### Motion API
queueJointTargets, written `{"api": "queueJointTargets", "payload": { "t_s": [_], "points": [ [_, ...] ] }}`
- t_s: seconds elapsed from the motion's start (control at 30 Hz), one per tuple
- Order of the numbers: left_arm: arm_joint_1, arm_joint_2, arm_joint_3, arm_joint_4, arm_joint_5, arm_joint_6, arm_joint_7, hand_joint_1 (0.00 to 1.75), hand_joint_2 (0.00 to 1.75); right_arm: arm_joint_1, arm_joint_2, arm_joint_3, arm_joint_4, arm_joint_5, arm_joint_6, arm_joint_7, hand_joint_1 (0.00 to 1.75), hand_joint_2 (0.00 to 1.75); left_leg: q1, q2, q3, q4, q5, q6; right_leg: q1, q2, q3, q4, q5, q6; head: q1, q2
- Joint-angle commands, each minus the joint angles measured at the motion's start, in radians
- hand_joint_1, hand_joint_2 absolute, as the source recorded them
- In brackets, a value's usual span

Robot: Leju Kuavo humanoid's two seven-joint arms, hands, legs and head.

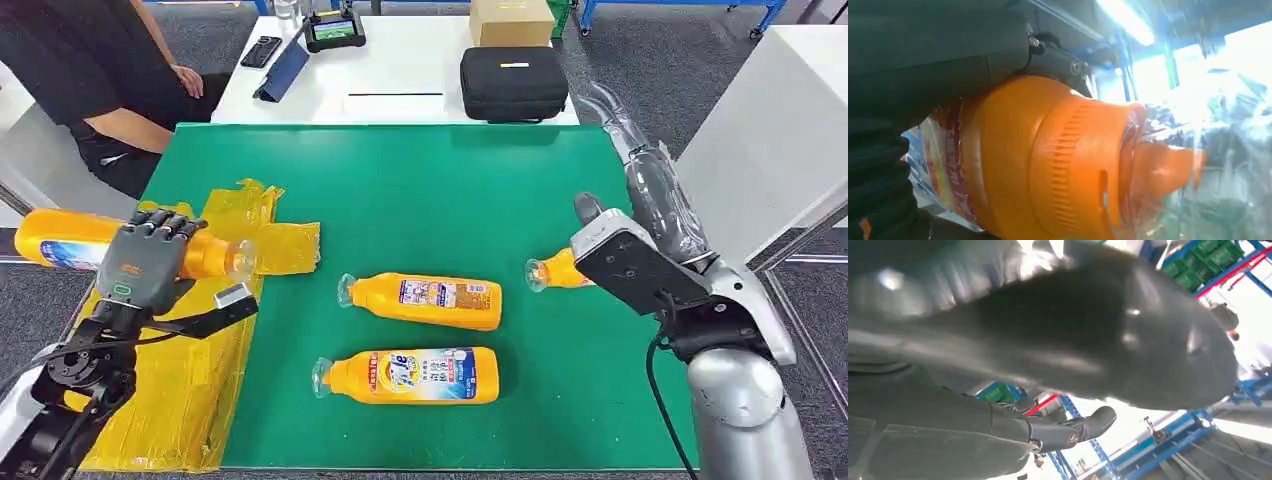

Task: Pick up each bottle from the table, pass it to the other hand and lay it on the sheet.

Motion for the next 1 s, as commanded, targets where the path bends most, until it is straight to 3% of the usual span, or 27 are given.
{"api": "queueJointTargets", "payload": {
  "t_s": [0.03,0.43,0.63,0.67,0.7,0.8,0.83,1.0],
  "points": [
    [-0.067,0.041,-0.138,0.133,0.004,-0.040,0.012,1.75,1.75,-0.006,0.002,0.005,0.013,0.004,0.021,0.004,0.00,0.00,0.003,-0.001,0.007,-0.001,-0.003,-0.006,0.002,-0.003,0.008,-0.002,-0.003,0.000,0.000,0.000],
    [-0.023,0.075,-0.143,0.101,0.059,-0.101,-0.001,1.75,1.75,-0.023,-0.025,0.029,0.055,-0.004,0.047,-0.006,0.00,0.00,0.001,0.001,0.003,0.000,-0.001,-0.004,0.001,0.000,0.003,-0.001,-0.001,0.000,0.000,0.000],
    [0.050,0.085,-0.086,0.065,0.107,-0.125,0.004,1.75,1.75,-0.011,0.014,0.047,0.057,0.007,0.060,-0.002,0.00,0.00,0.002,0.003,0.004,-0.001,-0.002,-0.004,0.001,0.001,0.004,-0.002,-0.001,0.000,0.000,0.000],
    [0.058,0.085,-0.077,0.060,0.116,-0.131,0.001,1.61,1.75,-0.010,0.017,0.047,0.057,0.009,0.063,-0.001,0.00,0.00,0.003,0.004,0.007,-0.002,-0.003,-0.006,0.002,0.002,0.007,-0.002,-0.002,0.000,0.000,0.000],
    [0.069,0.087,-0.069,0.052,0.119,-0.139,-0.002,0.00,1.75,-0.014,0.019,0.049,0.060,0.012,0.068,0.000,0.00,0.00,0.002,0.004,0.005,-0.001,-0.003,-0.004,0.001,0.003,0.005,-0.001,-0.001,0.000,0.000,0.000],
    [0.065,0.093,-0.071,0.047,0.137,-0.178,-0.017,0.00,1.75,-0.028,0.019,0.051,0.069,0.015,0.073,0.002,0.00,0.00,0.001,0.002,0.002,0.000,-0.002,-0.003,0.001,0.001,0.002,-0.001,-0.001,0.000,0.000,0.000],
    [0.063,0.095,-0.071,0.047,0.135,-0.181,-0.017,0.00,0.00,-0.030,0.019,0.050,0.072,0.015,0.074,0.002,0.00,0.00,0.001,0.001,0.000,0.000,-0.001,-0.002,0.000,0.000,0.001,0.000,0.000,0.000,0.000,0.000],
    [0.046,0.094,-0.086,0.019,0.124,-0.215,-0.012,0.00,0.00,-0.025,0.015,0.041,0.069,0.016,0.082,0.005,0.00,0.00,0.002,0.000,0.001,0.000,-0.001,-0.003,0.001,0.000,0.002,0.000,-0.001,0.000,0.000,0.000]
  ]
}}
